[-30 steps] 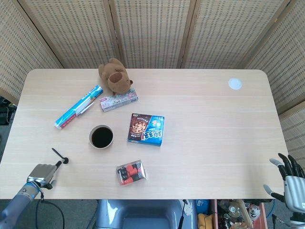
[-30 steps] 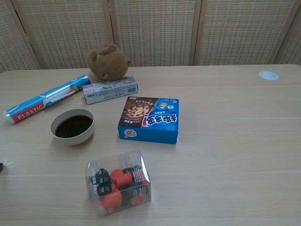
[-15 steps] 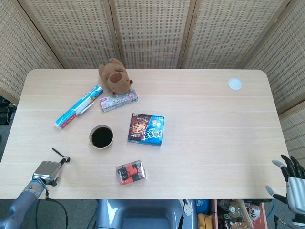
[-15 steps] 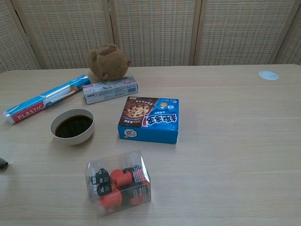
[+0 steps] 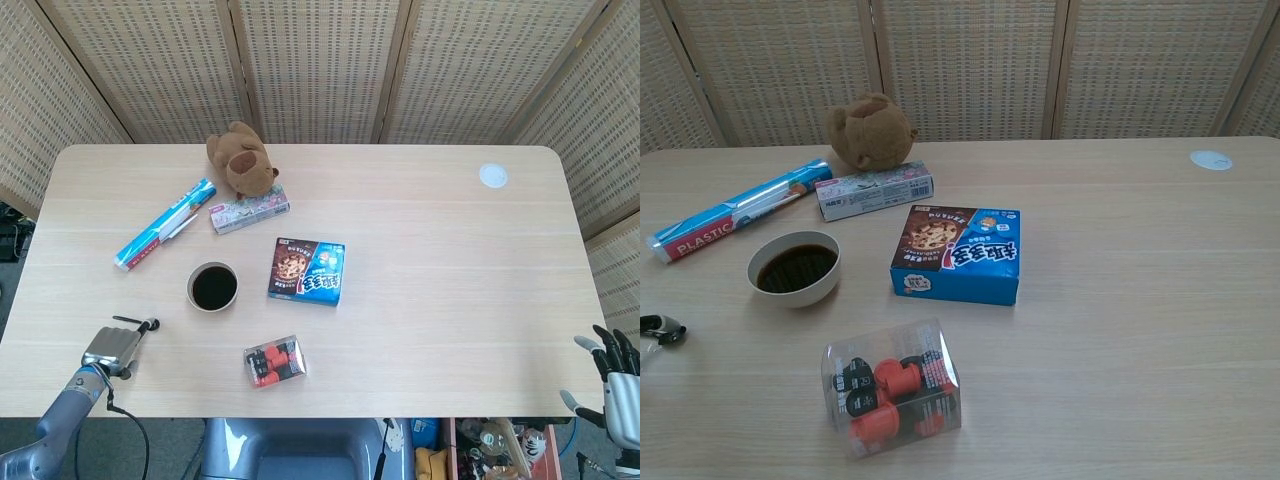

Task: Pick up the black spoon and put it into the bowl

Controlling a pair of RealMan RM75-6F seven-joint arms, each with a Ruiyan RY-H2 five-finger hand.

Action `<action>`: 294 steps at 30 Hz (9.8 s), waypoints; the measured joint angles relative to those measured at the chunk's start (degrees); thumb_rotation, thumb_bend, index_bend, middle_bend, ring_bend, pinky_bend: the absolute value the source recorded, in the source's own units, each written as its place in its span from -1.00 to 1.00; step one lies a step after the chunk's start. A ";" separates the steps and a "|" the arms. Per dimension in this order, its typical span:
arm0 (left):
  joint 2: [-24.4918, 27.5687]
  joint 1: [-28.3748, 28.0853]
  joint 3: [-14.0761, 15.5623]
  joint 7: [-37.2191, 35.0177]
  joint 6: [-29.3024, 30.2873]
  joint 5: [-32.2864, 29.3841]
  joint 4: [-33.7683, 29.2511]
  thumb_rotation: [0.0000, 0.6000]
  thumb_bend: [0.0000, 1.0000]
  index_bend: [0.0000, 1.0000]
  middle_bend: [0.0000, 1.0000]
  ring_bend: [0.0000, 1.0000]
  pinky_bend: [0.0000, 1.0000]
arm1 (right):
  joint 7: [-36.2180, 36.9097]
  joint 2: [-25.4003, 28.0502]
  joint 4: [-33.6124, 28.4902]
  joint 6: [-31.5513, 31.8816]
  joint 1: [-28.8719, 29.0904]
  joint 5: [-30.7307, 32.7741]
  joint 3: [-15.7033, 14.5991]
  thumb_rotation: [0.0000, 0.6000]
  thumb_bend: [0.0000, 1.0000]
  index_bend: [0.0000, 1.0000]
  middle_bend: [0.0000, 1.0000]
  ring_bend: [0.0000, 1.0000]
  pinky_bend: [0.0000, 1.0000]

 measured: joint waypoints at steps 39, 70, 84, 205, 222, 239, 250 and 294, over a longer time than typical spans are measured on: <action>1.32 -0.36 3.37 -0.42 0.93 -3.41 1.30 1.00 -0.03 -1.00 0.67 0.44 0.21 | -0.61 0.14 -0.49 0.43 -0.66 -0.24 0.08 1.00 -0.48 -0.45 -0.61 -0.90 -0.61; 0.70 2.23 1.36 -8.64 6.98 8.92 2.50 1.00 -0.09 -0.95 -0.08 -0.20 0.09 | -0.56 0.03 -0.62 0.62 -0.81 -0.42 0.29 1.00 -0.48 -0.45 -0.61 -0.90 -0.61; -4.74 6.82 -1.61 -20.94 15.27 25.06 18.53 1.00 -0.29 -0.29 -1.00 -1.00 -1.00 | -1.10 0.28 -1.24 0.72 -0.58 -0.85 0.35 1.00 -0.48 -0.45 -0.61 -0.90 -0.61; -20.25 4.21 -9.79 -27.01 3.86 35.02 44.04 1.00 -0.09 0.18 -1.00 -1.00 -1.00 | -0.41 1.11 -1.37 1.81 -2.48 0.14 0.43 1.00 -0.48 -0.45 -0.61 -0.90 -0.61; -10.63 2.08 -10.18 -17.65 8.49 38.53 34.14 1.00 -0.09 0.20 -1.00 -1.00 -1.00 | 0.55 0.90 -0.99 2.55 -2.56 -0.88 0.30 1.00 -0.48 -0.45 -0.61 -0.90 -0.61; -7.81 -5.45 -9.43 3.57 8.21 45.57 29.21 1.00 -0.09 0.20 -1.00 -1.00 -1.00 | 2.55 0.20 0.25 3.91 -2.79 -2.02 0.27 1.00 -0.48 -0.45 -0.61 -0.90 -0.61; -11.61 -8.58 -8.24 10.55 5.89 47.94 32.31 1.00 -0.09 0.20 -1.00 -1.00 -1.00 | 3.71 -0.05 1.13 4.36 -3.09 -1.81 0.42 1.00 -0.48 -0.45 -0.61 -0.90 -0.61; -21.04 -13.12 -8.19 22.09 2.83 46.83 39.65 1.00 -0.09 0.20 -1.00 -1.00 -1.00 | 6.81 -0.63 4.05 4.36 -4.34 0.03 1.01 1.00 -0.48 -0.45 -0.61 -0.90 -0.61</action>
